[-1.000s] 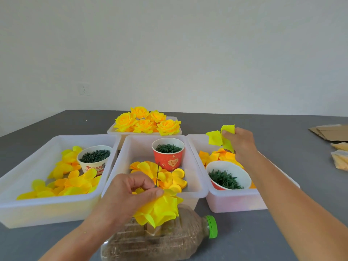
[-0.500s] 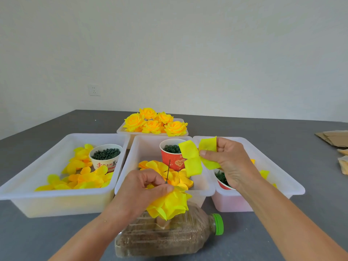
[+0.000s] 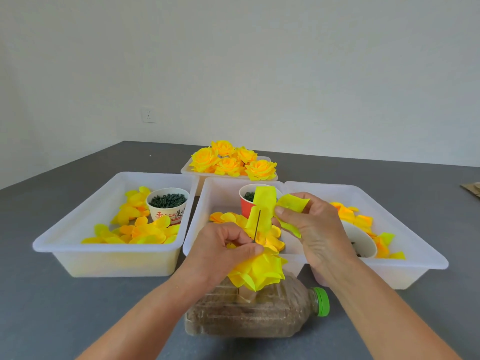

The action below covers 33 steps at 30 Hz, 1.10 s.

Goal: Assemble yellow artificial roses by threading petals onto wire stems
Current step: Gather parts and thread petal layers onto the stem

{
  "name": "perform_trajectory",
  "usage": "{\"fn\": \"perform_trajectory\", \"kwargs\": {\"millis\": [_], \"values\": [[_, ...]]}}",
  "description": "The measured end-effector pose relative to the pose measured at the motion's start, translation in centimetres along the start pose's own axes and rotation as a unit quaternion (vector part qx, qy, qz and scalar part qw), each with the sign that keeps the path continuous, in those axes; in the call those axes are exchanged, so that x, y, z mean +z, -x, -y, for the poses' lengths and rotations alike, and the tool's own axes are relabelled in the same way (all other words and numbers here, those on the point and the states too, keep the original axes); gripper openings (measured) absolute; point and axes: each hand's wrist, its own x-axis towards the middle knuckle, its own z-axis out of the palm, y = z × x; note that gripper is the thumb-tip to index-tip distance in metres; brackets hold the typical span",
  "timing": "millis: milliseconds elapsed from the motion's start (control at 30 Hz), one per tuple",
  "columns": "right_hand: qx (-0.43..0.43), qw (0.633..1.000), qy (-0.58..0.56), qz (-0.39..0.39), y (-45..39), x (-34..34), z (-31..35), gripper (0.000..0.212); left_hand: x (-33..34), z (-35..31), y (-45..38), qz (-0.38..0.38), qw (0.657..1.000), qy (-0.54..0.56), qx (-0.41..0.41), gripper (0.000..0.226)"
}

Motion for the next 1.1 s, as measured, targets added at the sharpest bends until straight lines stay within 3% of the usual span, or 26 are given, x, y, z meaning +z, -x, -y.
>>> {"fn": "perform_trajectory", "kwargs": {"millis": [133, 333, 667, 900, 1100], "values": [[-0.070, 0.996, 0.014, -0.047, -0.3, -0.1, 0.4, 0.027, 0.0, 0.0, 0.0, 0.006, 1.000, 0.009, 0.008, 0.018], [-0.139, 0.989, 0.056, -0.011, 0.5, 1.0, 0.5, 0.027, 0.0, 0.1, 0.0, 0.004, 1.000, 0.023, 0.011, 0.017], [-0.103, 0.991, 0.087, 0.011, 1.2, 1.5, 0.3, 0.025, 0.0, 0.4, -0.1, 0.005, 0.999, 0.031, 0.005, 0.019], [-0.066, 0.997, 0.021, 0.043, 1.9, 1.3, 0.5, 0.016, 0.0, 0.4, -0.2, 0.010, 0.999, 0.030, -0.001, 0.020], [-0.174, 0.976, 0.121, 0.050, 1.8, 1.1, 0.6, 0.035, 0.0, 0.3, -0.1, 0.007, 1.000, 0.012, 0.004, 0.018]]}}
